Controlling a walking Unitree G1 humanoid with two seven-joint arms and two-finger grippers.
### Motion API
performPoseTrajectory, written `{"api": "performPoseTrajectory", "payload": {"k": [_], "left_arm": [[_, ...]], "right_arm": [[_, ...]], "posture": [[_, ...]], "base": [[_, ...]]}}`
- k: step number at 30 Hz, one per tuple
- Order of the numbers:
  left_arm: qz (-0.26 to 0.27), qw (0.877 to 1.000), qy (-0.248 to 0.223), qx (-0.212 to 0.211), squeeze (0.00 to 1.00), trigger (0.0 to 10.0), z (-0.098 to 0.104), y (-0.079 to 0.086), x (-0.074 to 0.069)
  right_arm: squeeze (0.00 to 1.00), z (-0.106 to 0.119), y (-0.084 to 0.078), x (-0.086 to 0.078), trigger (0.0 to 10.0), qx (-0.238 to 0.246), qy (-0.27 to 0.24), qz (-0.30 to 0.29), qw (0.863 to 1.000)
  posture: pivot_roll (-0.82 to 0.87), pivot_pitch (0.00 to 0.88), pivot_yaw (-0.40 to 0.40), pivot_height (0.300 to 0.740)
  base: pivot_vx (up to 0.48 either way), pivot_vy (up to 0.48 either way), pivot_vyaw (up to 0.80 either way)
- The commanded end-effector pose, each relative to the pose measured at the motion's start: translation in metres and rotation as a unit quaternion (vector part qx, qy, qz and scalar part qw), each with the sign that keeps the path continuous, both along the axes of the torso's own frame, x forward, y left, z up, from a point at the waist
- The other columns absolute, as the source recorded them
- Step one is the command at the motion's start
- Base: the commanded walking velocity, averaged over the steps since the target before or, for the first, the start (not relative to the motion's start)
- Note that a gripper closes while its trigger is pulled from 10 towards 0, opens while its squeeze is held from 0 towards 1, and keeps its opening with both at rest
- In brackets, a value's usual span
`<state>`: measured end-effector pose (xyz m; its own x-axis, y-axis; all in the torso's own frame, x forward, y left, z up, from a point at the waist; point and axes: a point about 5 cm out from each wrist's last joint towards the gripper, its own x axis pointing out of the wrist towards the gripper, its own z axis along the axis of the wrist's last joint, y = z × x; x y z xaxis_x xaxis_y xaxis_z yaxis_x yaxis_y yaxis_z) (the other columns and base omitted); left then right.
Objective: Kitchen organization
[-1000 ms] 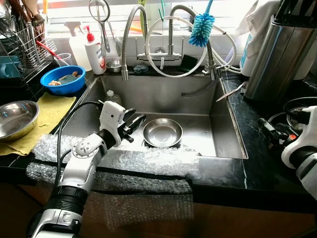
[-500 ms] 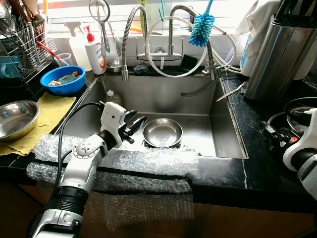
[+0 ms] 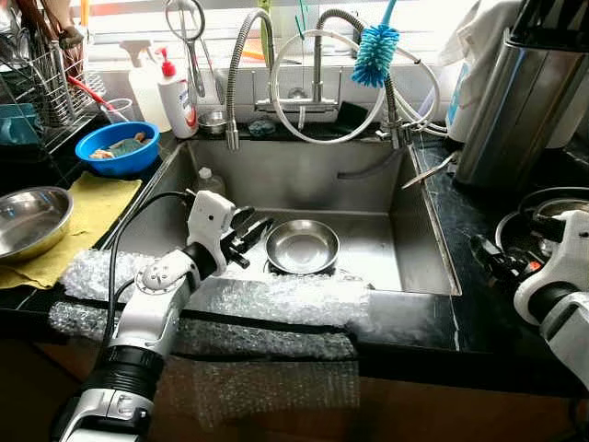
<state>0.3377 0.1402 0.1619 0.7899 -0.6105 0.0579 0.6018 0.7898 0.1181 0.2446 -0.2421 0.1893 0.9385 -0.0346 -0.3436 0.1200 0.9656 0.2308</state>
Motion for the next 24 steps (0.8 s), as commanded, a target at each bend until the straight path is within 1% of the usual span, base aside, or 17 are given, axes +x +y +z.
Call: {"api": "performPoseTrajectory", "payload": {"k": [1, 8, 13, 22, 24], "left_arm": [[-0.001, 1.000, -0.002, 0.010, 0.00, 10.0, 0.001, 0.003, -0.001], [-0.003, 1.000, -0.007, 0.016, 0.00, 10.0, 0.003, 0.003, 0.000], [-0.002, 1.000, -0.007, 0.016, 0.00, 10.0, 0.003, 0.003, 0.000], [-0.002, 1.000, -0.007, 0.017, 0.00, 10.0, 0.004, 0.003, 0.001], [-0.006, 1.000, -0.010, 0.024, 0.00, 10.0, 0.003, 0.002, 0.000]], "right_arm": [[0.00, -0.001, 0.005, 0.001, 10.0, 0.013, 0.000, 0.014, 1.000], [0.00, 0.003, 0.015, 0.004, 10.0, 0.022, -0.017, 0.039, 0.999], [0.00, 0.003, 0.018, 0.005, 10.0, 0.025, -0.021, 0.049, 0.998], [0.00, 0.002, 0.021, 0.006, 10.0, 0.021, -0.024, 0.060, 0.998], [0.00, 0.001, 0.021, 0.006, 10.0, 0.018, -0.022, 0.062, 0.998]], "posture": [[-0.21, 0.000, 0.046, 0.740], [-0.21, 0.000, 0.050, 0.740], [-0.20, 0.000, 0.052, 0.740], [-0.20, 0.000, 0.052, 0.740], [-0.20, 0.000, 0.052, 0.740]], "base": [[0.000, 0.000, 0.00], [0.000, 0.000, 0.00], [0.000, 0.000, 0.00], [0.000, 0.000, 0.00], [0.000, 0.000, 0.00]]}}
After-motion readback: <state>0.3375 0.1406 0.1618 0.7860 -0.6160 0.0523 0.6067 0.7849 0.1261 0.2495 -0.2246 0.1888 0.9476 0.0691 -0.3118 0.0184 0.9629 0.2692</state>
